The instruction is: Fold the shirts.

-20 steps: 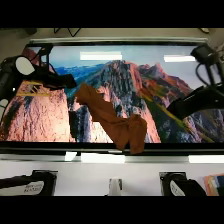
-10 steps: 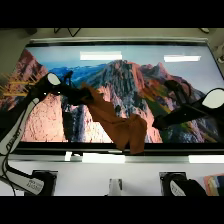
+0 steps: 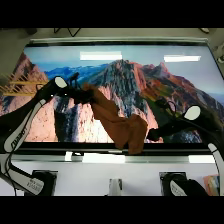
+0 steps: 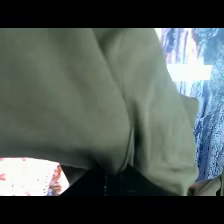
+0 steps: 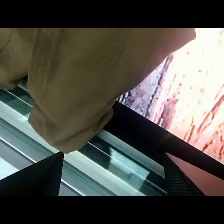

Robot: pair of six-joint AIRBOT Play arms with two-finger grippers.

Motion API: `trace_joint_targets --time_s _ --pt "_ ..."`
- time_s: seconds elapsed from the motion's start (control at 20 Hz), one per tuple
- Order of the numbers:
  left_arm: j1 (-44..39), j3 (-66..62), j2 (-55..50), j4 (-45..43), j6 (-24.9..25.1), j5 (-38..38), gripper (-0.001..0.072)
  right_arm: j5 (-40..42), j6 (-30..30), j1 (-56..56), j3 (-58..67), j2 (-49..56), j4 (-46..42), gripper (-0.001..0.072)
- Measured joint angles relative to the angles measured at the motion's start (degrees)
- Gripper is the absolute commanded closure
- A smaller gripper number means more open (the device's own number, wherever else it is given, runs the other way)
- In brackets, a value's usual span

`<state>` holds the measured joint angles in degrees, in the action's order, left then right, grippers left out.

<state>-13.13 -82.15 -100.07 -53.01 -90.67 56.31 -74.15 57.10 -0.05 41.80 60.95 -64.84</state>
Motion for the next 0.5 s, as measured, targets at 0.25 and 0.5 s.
trace_joint_targets --time_s 0.25,0.5 --pt "0.0 0.0 2.5 0.0 1.5 0.8 0.0669 7.2 -3.4 0.0 -1.7 7.6 8.3 0.0020" --pt "-0.4 0.0 4.5 -0.1 2.1 3.2 0.0670 12.1 -8.4 0.0 -1.9 13.4 18.0 0.0687"
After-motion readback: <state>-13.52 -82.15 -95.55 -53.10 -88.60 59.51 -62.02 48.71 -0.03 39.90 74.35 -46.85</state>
